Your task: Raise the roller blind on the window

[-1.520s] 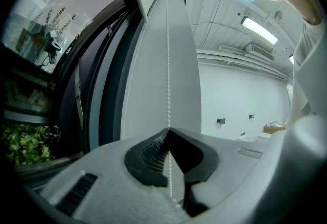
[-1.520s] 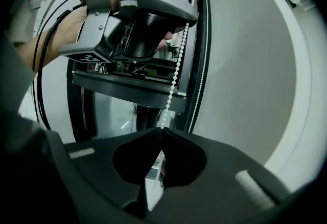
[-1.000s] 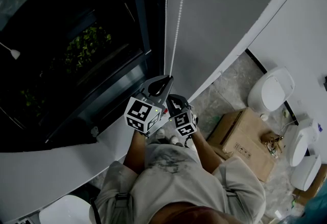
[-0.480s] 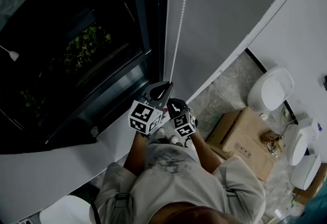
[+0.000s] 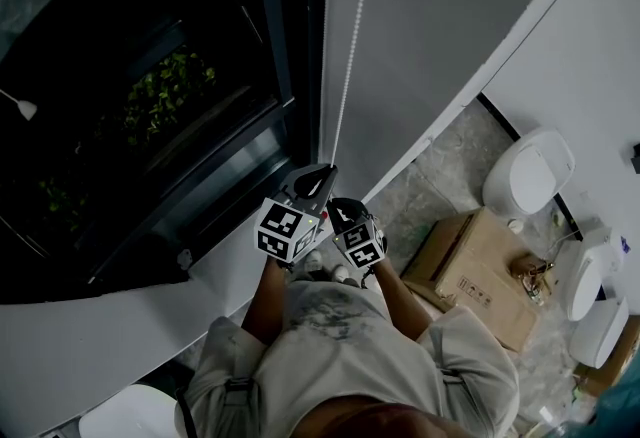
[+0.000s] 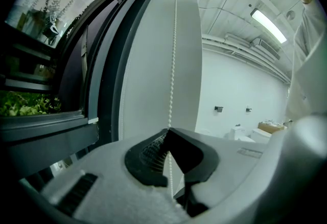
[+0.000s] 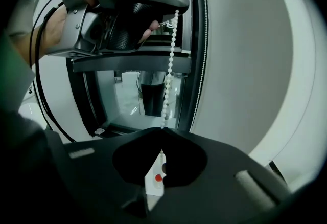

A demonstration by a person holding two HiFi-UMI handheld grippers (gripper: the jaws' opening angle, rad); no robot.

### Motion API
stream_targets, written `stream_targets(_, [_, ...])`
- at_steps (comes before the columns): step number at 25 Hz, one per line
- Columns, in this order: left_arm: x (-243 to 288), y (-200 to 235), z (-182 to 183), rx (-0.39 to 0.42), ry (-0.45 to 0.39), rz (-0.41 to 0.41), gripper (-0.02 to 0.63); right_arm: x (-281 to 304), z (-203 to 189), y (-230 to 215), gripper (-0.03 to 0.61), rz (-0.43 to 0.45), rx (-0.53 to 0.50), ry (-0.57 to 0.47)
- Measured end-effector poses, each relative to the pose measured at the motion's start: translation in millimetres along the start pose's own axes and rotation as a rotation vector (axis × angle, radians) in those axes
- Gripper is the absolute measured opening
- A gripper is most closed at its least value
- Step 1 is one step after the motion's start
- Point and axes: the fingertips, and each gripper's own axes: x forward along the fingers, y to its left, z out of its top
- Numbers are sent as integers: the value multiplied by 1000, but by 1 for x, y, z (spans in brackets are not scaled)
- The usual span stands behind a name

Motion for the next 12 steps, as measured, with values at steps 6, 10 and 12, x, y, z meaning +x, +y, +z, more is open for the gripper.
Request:
stream_targets(6, [-4,6,-3,3,0,12,9,-9,9,3,21,-5,19,-53])
stream_targets(10, [-6,10,-4,3,0,19,9,-23,30,-1,63,-28,16,-128])
stream_targets(12, [-6,11,-4,4,1,22,9,-34,46,-8,66,-52,10,-169])
